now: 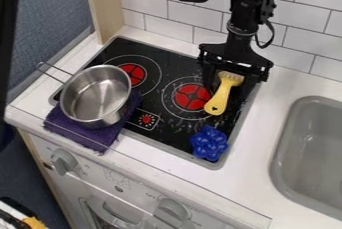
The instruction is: Put the yellow brush on right side of the burner
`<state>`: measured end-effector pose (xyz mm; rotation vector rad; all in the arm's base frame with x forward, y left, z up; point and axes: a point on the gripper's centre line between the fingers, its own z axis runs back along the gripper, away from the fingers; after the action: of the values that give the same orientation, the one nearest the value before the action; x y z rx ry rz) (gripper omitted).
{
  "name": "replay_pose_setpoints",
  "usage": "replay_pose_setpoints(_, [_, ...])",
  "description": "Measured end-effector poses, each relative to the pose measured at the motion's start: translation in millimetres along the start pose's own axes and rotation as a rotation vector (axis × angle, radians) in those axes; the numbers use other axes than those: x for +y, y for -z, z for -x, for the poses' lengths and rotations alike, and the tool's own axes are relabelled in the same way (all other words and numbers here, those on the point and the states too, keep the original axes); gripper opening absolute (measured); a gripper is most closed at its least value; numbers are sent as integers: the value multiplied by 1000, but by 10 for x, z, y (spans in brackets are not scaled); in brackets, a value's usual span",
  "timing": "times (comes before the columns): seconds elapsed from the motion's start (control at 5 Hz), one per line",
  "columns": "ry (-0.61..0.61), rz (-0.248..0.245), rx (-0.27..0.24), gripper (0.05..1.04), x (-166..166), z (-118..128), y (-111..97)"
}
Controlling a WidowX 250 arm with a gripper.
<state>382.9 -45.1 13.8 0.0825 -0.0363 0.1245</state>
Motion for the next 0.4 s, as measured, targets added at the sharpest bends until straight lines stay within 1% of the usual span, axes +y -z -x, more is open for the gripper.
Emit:
replay_pose_setpoints(0.2, [23,3,14,1011,6,54,-5])
replay_pose_setpoints(0.4, [31,52,-43,1005,-18,40,-331])
